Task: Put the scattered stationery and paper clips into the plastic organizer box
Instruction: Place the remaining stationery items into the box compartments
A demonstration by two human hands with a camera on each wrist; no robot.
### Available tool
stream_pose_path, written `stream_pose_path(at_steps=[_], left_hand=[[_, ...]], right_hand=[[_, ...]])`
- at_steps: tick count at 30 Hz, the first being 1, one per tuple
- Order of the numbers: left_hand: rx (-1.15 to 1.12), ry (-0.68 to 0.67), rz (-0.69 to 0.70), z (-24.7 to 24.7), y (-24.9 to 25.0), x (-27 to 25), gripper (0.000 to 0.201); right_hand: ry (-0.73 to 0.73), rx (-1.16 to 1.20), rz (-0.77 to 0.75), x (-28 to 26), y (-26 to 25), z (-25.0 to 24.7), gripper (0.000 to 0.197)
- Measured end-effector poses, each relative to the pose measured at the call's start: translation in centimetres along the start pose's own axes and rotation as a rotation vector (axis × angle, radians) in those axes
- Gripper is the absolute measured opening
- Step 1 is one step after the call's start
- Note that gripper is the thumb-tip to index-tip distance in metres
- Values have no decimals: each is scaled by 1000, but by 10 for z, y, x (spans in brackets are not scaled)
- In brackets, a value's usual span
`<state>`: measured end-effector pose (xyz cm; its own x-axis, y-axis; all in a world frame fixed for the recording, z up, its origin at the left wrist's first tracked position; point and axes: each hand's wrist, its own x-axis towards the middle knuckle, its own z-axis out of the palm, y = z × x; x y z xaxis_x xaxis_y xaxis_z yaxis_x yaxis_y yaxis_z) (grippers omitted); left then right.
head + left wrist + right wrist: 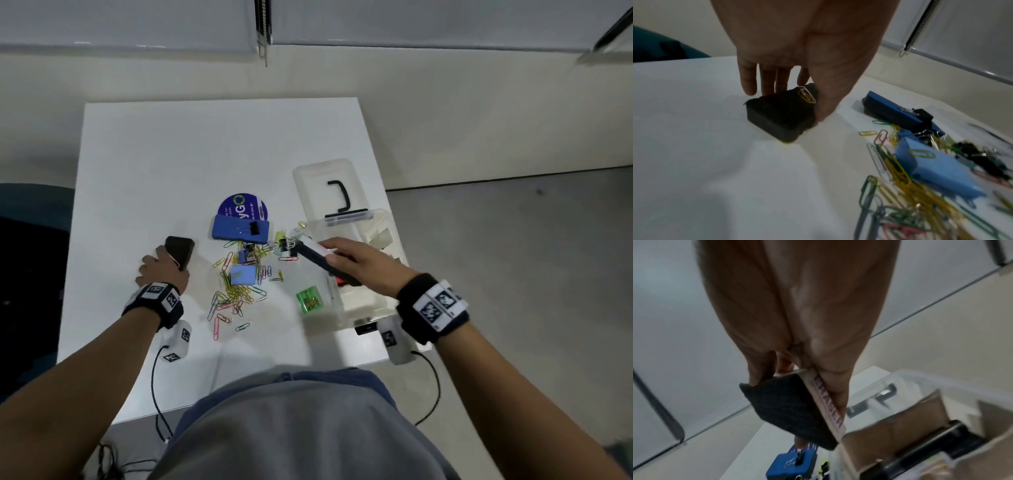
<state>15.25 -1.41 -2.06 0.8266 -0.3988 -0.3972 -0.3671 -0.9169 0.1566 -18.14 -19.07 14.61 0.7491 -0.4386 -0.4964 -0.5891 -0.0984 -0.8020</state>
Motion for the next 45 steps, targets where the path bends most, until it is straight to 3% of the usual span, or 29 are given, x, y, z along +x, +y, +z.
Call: stream_pose_path(at_steps=[2, 5, 8, 14, 18, 23, 26, 29, 32, 36, 38, 41, 45], left_hand=[[18, -24, 31, 0, -2, 6, 63], [-37, 6, 27, -11, 3, 4, 60], [-242, 68, 5, -30, 22, -23, 64], [-509, 99, 167, -39, 49, -55, 65], [-599, 63, 233, -36, 67, -77, 51], [-670, -57, 239, -27, 85, -106, 33], [-720, -67, 255, -22, 92, -116, 25], [-776, -130, 283, -21, 108, -128, 19], [-825, -193, 351, -21, 122, -141, 22], [-795, -161, 357, -21, 127, -147, 21], [-781, -153, 368, -23, 128, -151, 16], [-753, -117, 359, -22, 129, -156, 13], [-718, -83, 262, -18, 122, -154, 14]], right_hand=[[-70, -73, 13, -21, 10, -22, 33], [-195, -419, 119, -40, 34, -42, 29], [-274, -619, 199, -37, 58, -31, 27], [-380, -723, 258, -6, 88, -2, 37], [-477, -811, 278, 4, 88, -1, 40], [-488, -883, 211, 0, 64, -4, 38], [-429, -739, 78, -1, 30, -9, 37], [-193, -423, -9, 13, 9, -10, 35], [55, -62, 13, 38, 1, 5, 32], [203, 454, 133, 59, 2, 22, 25], [196, 465, 170, 63, 2, 25, 30], [142, 459, 166, 68, 1, 28, 19], [198, 337, 101, 70, 0, 25, 18]])
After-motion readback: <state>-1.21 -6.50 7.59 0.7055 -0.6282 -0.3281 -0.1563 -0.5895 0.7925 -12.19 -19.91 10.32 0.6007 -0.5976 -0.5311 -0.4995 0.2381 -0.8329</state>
